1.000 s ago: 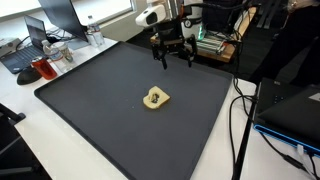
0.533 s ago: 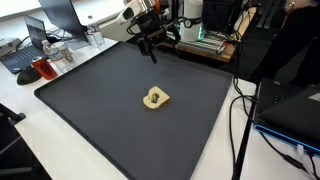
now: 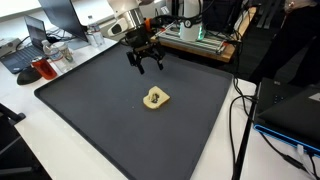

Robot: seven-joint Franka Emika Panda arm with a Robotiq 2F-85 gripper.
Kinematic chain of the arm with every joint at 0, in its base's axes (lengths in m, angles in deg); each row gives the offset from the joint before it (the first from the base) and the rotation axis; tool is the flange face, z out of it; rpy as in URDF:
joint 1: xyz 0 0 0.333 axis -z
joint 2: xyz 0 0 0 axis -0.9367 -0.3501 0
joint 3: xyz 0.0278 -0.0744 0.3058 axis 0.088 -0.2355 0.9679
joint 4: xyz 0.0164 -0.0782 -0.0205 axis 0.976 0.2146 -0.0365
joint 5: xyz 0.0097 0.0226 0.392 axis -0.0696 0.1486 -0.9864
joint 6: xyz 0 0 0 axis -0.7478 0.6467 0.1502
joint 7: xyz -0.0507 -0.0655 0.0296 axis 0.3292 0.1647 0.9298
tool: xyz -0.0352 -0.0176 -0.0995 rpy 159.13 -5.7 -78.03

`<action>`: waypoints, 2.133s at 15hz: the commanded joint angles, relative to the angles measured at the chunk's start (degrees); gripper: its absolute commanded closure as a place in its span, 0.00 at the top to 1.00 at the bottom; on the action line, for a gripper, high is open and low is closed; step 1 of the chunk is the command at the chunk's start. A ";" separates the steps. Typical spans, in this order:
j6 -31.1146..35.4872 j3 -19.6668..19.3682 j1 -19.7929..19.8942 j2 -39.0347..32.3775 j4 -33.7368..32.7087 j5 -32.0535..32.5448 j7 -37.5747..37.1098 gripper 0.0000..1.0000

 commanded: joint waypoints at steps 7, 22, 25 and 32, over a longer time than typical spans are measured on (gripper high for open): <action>11.16 2.16 -3.43 -4.23 1.52 3.39 -11.36 1.00; 19.80 -9.71 -19.68 -7.64 4.27 41.59 -59.47 1.00; 20.70 -11.91 -21.63 -9.21 3.60 42.82 -64.75 1.00; 19.98 -16.06 -27.82 -12.58 -0.06 44.52 -73.56 1.00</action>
